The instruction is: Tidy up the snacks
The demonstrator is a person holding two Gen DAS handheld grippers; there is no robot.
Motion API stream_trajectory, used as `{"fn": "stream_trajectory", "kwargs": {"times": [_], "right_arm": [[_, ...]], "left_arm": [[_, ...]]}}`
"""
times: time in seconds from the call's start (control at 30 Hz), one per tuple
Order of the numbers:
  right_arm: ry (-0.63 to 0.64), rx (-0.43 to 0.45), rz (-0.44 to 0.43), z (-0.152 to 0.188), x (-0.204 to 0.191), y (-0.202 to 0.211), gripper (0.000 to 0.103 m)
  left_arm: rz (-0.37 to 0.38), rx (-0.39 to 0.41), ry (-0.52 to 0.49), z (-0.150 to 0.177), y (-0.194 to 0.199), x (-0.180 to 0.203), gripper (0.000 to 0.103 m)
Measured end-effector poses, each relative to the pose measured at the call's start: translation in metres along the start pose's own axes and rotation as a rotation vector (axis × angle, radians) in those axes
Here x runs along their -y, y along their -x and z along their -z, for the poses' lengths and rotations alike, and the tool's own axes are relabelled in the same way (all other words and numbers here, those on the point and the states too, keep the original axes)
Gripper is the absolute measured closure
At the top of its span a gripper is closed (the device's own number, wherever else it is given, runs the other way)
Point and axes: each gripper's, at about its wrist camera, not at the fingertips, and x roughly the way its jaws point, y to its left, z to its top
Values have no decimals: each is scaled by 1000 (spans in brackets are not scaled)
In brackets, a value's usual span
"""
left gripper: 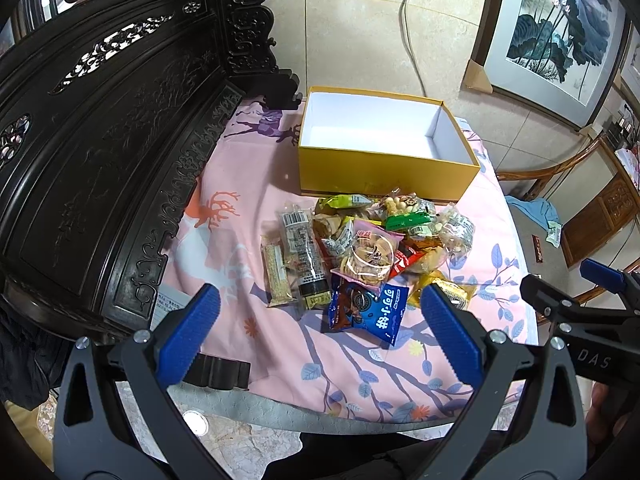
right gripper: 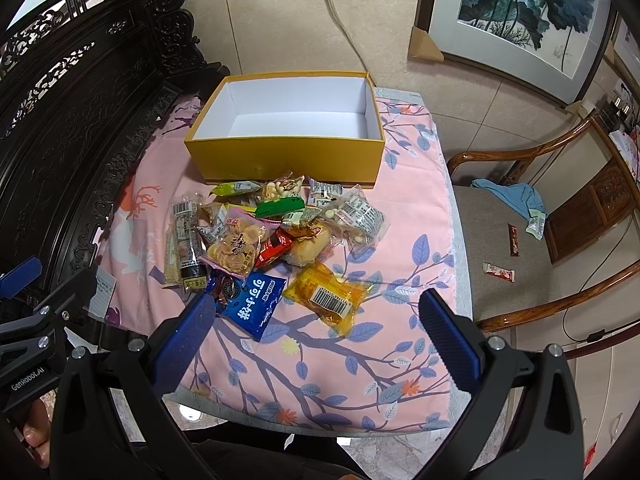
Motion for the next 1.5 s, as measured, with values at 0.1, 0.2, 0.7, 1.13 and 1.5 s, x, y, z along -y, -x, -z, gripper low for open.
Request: {"fn": "stream_trajectory", "kwargs": {"times": [0.1,0.2,0.7,1.13,1.5], "right_arm": [[-1,-2,0,0,0,0,1],[-2,-1,1,0,-1,0,1],[-2,1,2,1,0,0,1],[-18,-23,-4,-3,10,-17,1],[208,56,-237,-1,18,-84,1]], "left_arm": [[1,0,0,0,0,0,2],[0,1,0,0,0,0,2],[0,-1,-1,0,-1,0,2],[-9,-33,15,-1,-16,-5,2],[-5,-80,36,-6,-40,-24,2]]}}
